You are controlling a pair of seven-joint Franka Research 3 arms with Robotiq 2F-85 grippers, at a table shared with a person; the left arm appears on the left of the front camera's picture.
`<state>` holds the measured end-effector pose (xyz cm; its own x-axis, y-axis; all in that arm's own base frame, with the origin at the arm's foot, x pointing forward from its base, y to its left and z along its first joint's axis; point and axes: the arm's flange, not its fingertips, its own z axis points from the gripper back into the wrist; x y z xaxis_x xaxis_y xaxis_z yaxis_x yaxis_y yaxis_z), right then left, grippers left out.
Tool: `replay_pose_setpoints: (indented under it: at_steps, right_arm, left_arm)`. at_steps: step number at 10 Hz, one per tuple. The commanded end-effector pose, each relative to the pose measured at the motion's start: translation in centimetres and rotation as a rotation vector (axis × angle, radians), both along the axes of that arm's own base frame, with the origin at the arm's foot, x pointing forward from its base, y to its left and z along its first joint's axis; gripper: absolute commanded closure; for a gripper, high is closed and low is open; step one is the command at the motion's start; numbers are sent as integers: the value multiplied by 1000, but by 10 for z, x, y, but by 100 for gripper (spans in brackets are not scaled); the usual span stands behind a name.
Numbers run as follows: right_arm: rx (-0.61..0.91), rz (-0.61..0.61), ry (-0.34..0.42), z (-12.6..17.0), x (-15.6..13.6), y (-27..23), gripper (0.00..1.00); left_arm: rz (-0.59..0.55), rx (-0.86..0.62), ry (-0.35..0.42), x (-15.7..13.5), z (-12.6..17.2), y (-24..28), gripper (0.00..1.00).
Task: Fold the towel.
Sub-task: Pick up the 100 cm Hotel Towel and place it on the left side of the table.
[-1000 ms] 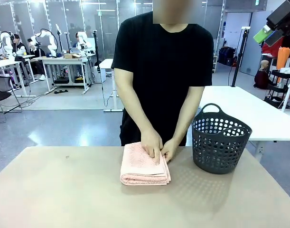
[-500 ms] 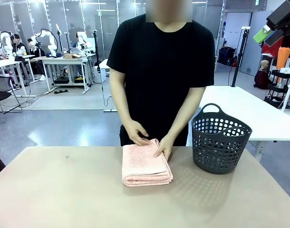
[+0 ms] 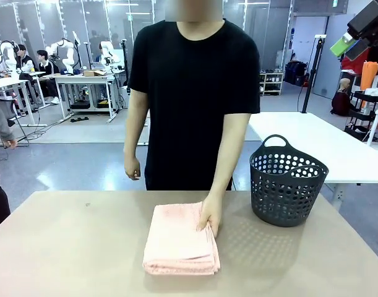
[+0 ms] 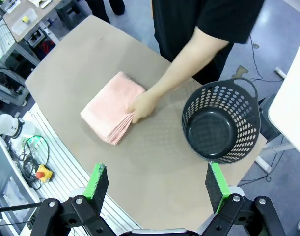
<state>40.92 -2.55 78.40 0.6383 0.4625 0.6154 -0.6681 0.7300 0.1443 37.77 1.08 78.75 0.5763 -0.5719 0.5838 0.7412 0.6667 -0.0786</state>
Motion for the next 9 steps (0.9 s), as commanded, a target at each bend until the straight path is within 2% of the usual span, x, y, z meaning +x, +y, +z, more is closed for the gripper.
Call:
replay_pose_setpoints:
  at_steps: [1,9]
  right_arm:
    - [9,11,1,0,0,1,0]
    - [9,11,1,0,0,1,0]
  left_arm:
    - [-14,-10,-7,1,2,0,0]
    - [-14,-10,-7,1,2,0,0]
